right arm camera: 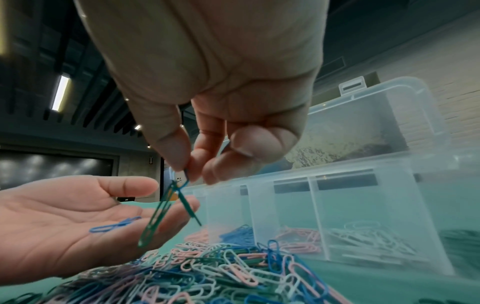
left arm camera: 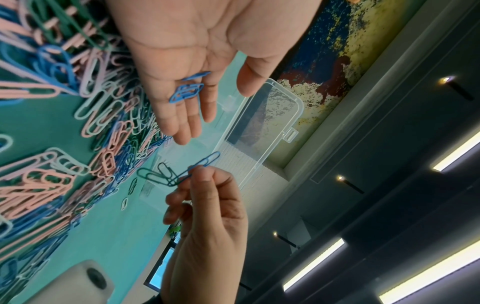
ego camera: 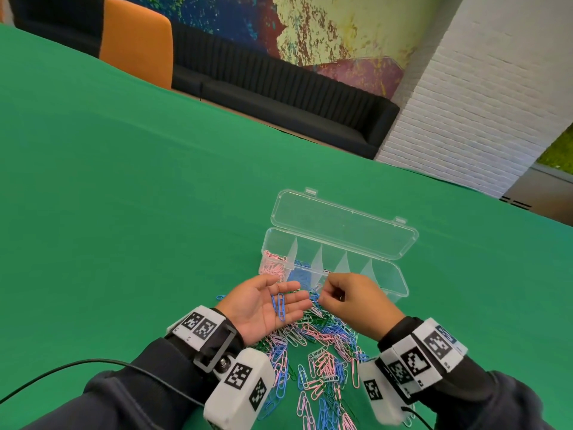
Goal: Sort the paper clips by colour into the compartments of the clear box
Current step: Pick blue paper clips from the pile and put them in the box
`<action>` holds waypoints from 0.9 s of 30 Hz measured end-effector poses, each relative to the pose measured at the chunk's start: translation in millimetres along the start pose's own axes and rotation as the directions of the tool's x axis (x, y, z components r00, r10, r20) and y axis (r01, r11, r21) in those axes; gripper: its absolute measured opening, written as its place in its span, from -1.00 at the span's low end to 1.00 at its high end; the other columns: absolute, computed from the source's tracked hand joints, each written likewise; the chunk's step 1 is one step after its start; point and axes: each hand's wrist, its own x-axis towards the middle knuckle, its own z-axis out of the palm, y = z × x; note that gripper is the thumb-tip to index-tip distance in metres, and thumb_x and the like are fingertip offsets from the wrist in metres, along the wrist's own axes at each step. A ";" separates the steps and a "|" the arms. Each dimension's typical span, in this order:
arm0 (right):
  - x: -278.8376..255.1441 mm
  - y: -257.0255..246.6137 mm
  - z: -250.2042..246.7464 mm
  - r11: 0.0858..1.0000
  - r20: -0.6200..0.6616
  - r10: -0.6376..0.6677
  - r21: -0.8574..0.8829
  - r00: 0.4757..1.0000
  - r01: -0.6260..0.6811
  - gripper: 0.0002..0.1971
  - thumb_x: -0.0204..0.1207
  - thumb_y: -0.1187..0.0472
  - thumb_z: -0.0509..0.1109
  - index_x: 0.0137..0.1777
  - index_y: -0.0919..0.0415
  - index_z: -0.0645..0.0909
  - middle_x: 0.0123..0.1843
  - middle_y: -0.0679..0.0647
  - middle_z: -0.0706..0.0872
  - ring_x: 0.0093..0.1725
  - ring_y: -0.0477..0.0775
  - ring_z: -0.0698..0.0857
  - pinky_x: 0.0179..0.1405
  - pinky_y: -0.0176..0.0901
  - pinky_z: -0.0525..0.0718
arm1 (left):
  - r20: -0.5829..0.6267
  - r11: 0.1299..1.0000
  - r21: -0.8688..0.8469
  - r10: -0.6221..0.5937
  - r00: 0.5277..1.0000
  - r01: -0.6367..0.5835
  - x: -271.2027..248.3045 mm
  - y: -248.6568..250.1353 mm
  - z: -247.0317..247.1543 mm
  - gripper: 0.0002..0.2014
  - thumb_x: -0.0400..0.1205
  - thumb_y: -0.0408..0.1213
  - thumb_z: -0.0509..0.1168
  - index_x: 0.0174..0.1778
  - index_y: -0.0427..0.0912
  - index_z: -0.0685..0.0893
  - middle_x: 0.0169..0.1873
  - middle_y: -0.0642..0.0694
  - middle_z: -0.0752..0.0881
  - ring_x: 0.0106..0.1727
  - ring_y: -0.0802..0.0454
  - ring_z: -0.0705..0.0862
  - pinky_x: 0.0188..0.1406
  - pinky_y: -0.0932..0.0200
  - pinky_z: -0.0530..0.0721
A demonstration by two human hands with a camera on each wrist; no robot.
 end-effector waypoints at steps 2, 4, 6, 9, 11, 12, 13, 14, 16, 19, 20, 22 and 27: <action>-0.5 2.6 -2.8 0.998 0.034 0.014 0.054 0.999 -0.016 -0.89 0.53 0.20 0.33 -0.22 0.15 0.58 -0.32 -0.03 0.61 -0.34 -0.09 0.51 -0.31 -0.32 0.48 | -0.006 1.000 -0.006 0.017 1.000 -0.017 -0.3 1.9 -0.6 -0.64 0.67 -0.24 0.03 0.07 -0.47 0.60 -0.06 -0.46 0.73 -0.14 -0.29 0.79 -0.22 -0.07 0.77; -0.7 5.4 -5.4 0.976 0.092 0.058 0.203 0.994 -0.076 -0.87 0.54 0.23 0.36 -0.24 0.17 0.57 -0.35 -0.01 0.61 -0.39 -0.09 0.53 -0.39 -0.37 0.51 | -0.017 0.999 -0.012 0.032 0.999 -0.033 -0.4 3.7 -1.4 -0.64 0.68 -0.24 0.02 0.06 -0.47 0.60 -0.05 -0.45 0.73 -0.15 -0.28 0.79 -0.21 -0.07 0.77; -0.6 10.7 -5.1 0.970 0.105 0.099 0.210 0.989 -0.119 -0.84 0.54 0.22 0.36 -0.27 0.15 0.54 -0.37 0.00 0.59 -0.42 -0.10 0.52 -0.41 -0.36 0.54 | -0.024 0.999 -0.019 0.040 0.999 -0.040 -0.5 4.9 -1.8 -0.64 0.68 -0.25 0.02 0.07 -0.47 0.59 -0.03 -0.45 0.72 -0.15 -0.28 0.79 -0.21 -0.06 0.77; -2.2 16.1 -1.9 0.977 0.128 0.130 0.153 0.983 -0.149 -0.78 0.55 0.21 0.35 -0.34 0.08 0.50 -0.39 -0.05 0.58 -0.42 -0.10 0.51 -0.32 -0.29 0.57 | -0.023 0.999 -0.026 0.037 0.999 -0.037 -0.5 4.2 -1.9 -0.64 0.69 -0.25 0.02 0.06 -0.48 0.60 -0.04 -0.45 0.72 -0.16 -0.28 0.79 -0.26 -0.07 0.77; -2.9 17.8 -0.9 0.948 0.176 0.153 0.250 0.972 -0.195 -0.79 0.56 0.24 0.36 -0.33 0.13 0.52 -0.42 -0.03 0.59 -0.48 -0.13 0.53 -0.48 -0.43 0.52 | -0.019 0.999 -0.021 0.032 0.999 -0.032 -0.6 3.1 -2.0 -0.64 0.69 -0.25 0.03 0.06 -0.47 0.60 -0.05 -0.45 0.72 -0.16 -0.29 0.79 -0.29 -0.05 0.79; -3.2 17.9 -1.5 0.936 0.179 0.168 0.279 0.969 -0.214 -0.80 0.56 0.25 0.35 -0.31 0.16 0.52 -0.43 -0.02 0.60 -0.51 -0.15 0.53 -0.55 -0.48 0.47 | -0.020 0.999 -0.017 0.029 0.999 -0.030 -0.6 2.8 -1.9 -0.64 0.69 -0.25 0.03 0.06 -0.48 0.60 -0.06 -0.45 0.72 -0.16 -0.28 0.79 -0.29 -0.04 0.79; -3.1 18.1 -2.6 0.928 0.173 0.182 0.294 0.968 -0.227 -0.81 0.56 0.25 0.35 -0.29 0.18 0.53 -0.43 -0.01 0.61 -0.52 -0.15 0.53 -0.60 -0.50 0.43 | -0.022 1.000 -0.012 0.028 0.999 -0.028 -0.3 2.5 -1.7 -0.65 0.68 -0.26 0.03 0.06 -0.48 0.60 -0.06 -0.45 0.72 -0.17 -0.28 0.79 -0.30 -0.03 0.79; -2.3 19.4 -3.2 0.922 0.164 0.188 0.310 0.968 -0.232 -0.82 0.56 0.26 0.35 -0.28 0.20 0.54 -0.42 0.00 0.62 -0.52 -0.15 0.53 -0.62 -0.51 0.41 | -0.026 1.000 -0.007 0.027 0.999 -0.027 -0.2 2.4 -1.5 -0.65 0.69 -0.26 0.03 0.04 -0.48 0.61 -0.09 -0.44 0.72 -0.20 -0.26 0.79 -0.32 -0.01 0.79; -1.6 19.0 -4.2 0.912 0.156 0.196 0.334 0.968 -0.239 -0.82 0.56 0.26 0.34 -0.28 0.19 0.54 -0.43 -0.01 0.65 -0.52 -0.13 0.55 -0.63 -0.49 0.41 | -0.037 1.000 0.020 0.022 0.999 -0.021 -0.7 1.9 -1.0 -0.68 0.69 -0.29 0.04 -0.01 -0.46 0.62 -0.22 -0.37 0.73 -0.35 -0.16 0.77 -0.46 0.13 0.77; -0.9 14.6 -5.0 0.889 0.158 0.195 0.390 0.968 -0.242 -0.83 0.57 0.26 0.33 -0.28 0.17 0.55 -0.44 -0.04 0.67 -0.53 -0.15 0.57 -0.61 -0.43 0.45 | -0.045 0.994 0.111 0.004 0.999 0.001 -2.5 -1.0 -0.3 -0.74 0.67 -0.32 0.09 -0.08 -0.38 0.65 -0.42 -0.19 0.68 -0.55 0.03 0.65 -0.64 0.32 0.62; -1.3 11.9 -5.6 0.887 0.154 0.184 0.398 0.971 -0.232 -0.83 0.57 0.26 0.33 -0.27 0.17 0.55 -0.43 -0.05 0.67 -0.53 -0.16 0.56 -0.61 -0.44 0.45 | -0.047 0.993 0.121 -0.001 0.999 0.007 -2.9 -2.0 0.3 -0.74 0.67 -0.32 0.09 -0.08 -0.38 0.65 -0.43 -0.19 0.67 -0.56 0.03 0.64 -0.64 0.32 0.62; -1.9 6.2 -6.7 0.888 0.144 0.153 0.413 0.978 -0.200 -0.83 0.57 0.27 0.33 -0.27 0.17 0.56 -0.42 -0.04 0.67 -0.53 -0.16 0.55 -0.61 -0.48 0.44 | -0.039 0.995 0.098 -0.008 0.999 0.012 -3.4 -3.7 1.9 -0.70 0.68 -0.30 0.06 -0.06 -0.42 0.64 -0.37 -0.27 0.70 -0.50 -0.04 0.70 -0.58 0.25 0.68; 2.7 -14.4 -6.6 0.873 0.047 0.091 0.476 0.995 -0.103 -0.85 0.56 0.24 0.36 -0.25 0.20 0.57 -0.39 0.08 0.63 -0.50 -0.10 0.53 -0.59 -0.46 0.42 | -0.016 0.999 0.025 -0.036 0.999 0.037 -3.0 -7.4 3.6 -0.61 0.71 -0.21 0.01 0.01 -0.47 0.63 -0.12 -0.43 0.73 -0.20 -0.27 0.78 -0.31 -0.03 0.78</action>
